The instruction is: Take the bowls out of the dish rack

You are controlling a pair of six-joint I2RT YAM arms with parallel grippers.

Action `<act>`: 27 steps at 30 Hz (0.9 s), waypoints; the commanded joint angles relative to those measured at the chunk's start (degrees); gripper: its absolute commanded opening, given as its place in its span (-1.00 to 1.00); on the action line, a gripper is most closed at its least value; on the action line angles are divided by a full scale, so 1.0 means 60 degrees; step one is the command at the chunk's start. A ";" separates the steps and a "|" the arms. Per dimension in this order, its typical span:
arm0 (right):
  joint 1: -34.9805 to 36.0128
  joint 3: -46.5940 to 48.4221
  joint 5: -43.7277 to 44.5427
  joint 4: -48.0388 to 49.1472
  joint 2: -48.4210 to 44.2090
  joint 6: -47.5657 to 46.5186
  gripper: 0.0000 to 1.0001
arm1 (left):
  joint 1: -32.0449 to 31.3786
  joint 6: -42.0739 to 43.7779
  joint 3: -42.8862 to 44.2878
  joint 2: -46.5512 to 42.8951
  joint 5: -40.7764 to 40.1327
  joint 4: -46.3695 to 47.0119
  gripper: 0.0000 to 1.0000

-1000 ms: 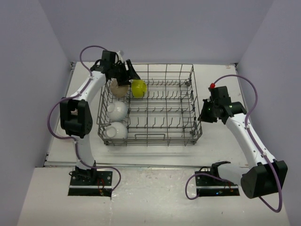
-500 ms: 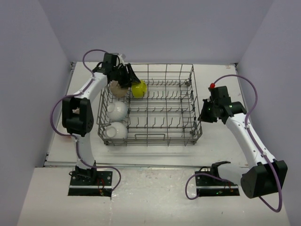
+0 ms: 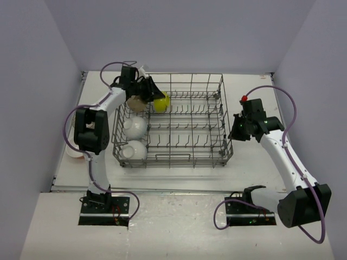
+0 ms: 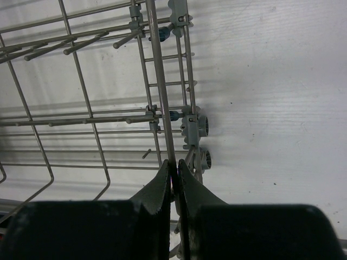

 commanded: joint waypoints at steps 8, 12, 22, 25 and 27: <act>-0.0032 0.0359 0.0090 0.0038 0.0332 0.0165 -1.00 | 0.0643 -0.2526 -0.2341 -0.0826 0.2166 0.4743 -1.00; -0.0032 0.0476 0.0090 0.0009 0.0449 0.0165 -1.00 | 0.0848 -0.4226 -0.3195 -0.1076 0.2899 0.7080 -1.00; -0.0032 0.0623 0.0207 -0.0050 0.0581 0.0180 -1.00 | 0.0907 -0.4638 -0.3079 -0.0755 0.3236 0.7608 -1.00; -0.0032 0.0564 0.0207 -0.0050 0.0625 0.0253 -1.00 | 0.0907 -0.4946 -0.3006 -0.0623 0.3310 0.7902 -1.00; -0.0032 0.0506 0.0236 -0.0021 0.0596 0.0326 -1.00 | 0.0893 -0.5078 -0.2845 -0.0608 0.3354 0.8034 -1.00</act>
